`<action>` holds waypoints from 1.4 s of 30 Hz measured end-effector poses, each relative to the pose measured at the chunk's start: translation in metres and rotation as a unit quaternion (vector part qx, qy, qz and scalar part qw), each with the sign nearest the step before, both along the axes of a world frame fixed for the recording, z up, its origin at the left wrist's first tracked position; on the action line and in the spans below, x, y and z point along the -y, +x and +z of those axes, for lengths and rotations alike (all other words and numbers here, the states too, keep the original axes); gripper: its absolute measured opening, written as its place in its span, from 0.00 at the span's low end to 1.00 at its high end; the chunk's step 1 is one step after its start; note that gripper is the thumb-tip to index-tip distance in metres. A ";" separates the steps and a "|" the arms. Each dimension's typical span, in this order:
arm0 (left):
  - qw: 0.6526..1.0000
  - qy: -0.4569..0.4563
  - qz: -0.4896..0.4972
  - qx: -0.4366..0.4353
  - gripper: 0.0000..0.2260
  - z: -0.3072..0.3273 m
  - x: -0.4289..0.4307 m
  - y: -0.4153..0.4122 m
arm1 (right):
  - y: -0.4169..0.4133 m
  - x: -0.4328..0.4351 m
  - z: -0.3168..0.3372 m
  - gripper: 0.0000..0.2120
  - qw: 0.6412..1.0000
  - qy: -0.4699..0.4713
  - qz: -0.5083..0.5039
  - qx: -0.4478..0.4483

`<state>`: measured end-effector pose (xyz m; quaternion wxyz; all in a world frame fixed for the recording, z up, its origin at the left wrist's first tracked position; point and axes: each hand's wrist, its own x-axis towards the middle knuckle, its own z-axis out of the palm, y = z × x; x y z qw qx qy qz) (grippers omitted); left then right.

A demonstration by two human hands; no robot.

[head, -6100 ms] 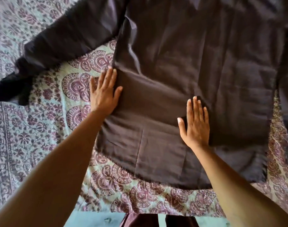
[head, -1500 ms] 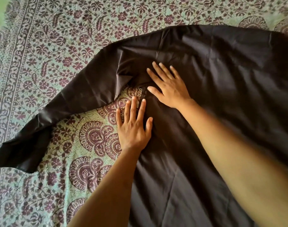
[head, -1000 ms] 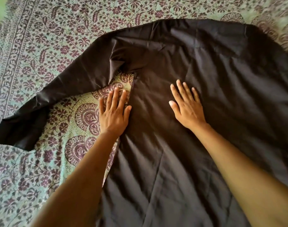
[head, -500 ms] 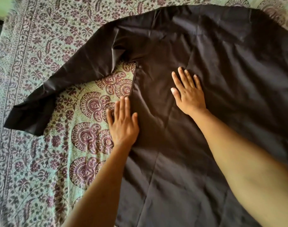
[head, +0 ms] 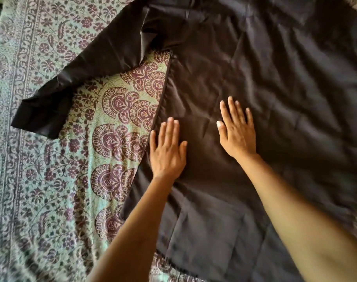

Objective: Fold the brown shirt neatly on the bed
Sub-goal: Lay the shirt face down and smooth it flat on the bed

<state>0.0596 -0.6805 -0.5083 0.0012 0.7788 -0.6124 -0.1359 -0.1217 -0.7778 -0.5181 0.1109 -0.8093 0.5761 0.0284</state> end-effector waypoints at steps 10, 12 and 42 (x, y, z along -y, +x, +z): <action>0.999 -0.013 0.037 0.017 0.27 0.015 -0.054 0.006 | 0.025 -0.027 0.014 0.30 0.998 0.001 0.062 0.025; 0.999 -0.004 -0.049 -0.012 0.26 0.014 -0.063 -0.012 | 0.030 -0.050 0.008 0.29 0.995 0.002 0.094 0.031; 0.976 0.047 0.211 0.010 0.32 0.033 -0.171 -0.053 | -0.098 -0.122 0.015 0.29 0.998 0.034 -0.012 0.043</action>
